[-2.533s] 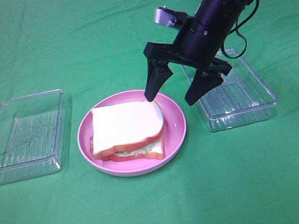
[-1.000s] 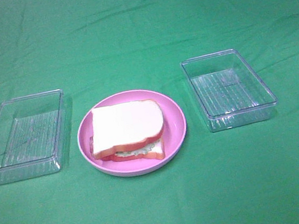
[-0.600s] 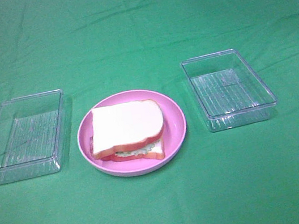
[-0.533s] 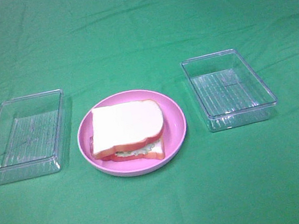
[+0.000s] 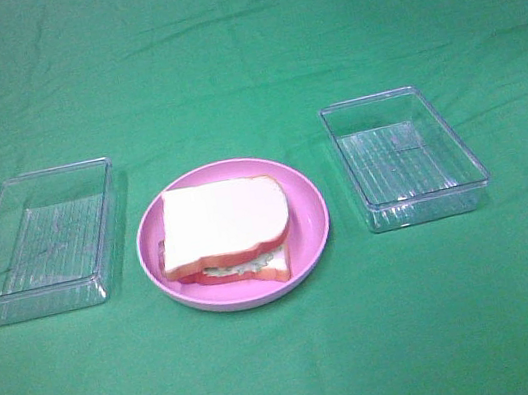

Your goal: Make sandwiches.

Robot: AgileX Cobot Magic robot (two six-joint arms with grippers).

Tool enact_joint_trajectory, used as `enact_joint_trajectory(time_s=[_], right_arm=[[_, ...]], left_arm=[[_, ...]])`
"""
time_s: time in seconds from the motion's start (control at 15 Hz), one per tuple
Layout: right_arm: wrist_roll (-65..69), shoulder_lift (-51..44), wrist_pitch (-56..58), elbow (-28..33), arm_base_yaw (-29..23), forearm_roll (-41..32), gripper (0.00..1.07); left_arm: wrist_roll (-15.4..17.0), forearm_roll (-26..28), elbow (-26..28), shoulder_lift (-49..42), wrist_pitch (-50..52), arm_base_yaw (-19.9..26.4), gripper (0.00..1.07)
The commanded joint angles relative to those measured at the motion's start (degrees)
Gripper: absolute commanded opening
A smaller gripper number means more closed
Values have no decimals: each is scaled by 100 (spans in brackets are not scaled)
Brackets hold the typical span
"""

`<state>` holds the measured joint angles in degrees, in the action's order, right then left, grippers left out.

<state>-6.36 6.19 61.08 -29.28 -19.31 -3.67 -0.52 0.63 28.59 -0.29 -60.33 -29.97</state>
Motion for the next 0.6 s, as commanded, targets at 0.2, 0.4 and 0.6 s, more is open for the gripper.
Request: enact_joint_trajectory(time_s=[0.2,0.4,0.6], right_arm=[[-17,-52,-34,29,1083,-11,83],[-17,-52,-34,29,1948,-11,83],[-17,-52,-34,29,2149,-17,83]], left_arm=[[6,52,-6,-115,57,1175,81],[6,52,-6,-115,57,2349,81],[6,46,-6,-115,57,3008,81]])
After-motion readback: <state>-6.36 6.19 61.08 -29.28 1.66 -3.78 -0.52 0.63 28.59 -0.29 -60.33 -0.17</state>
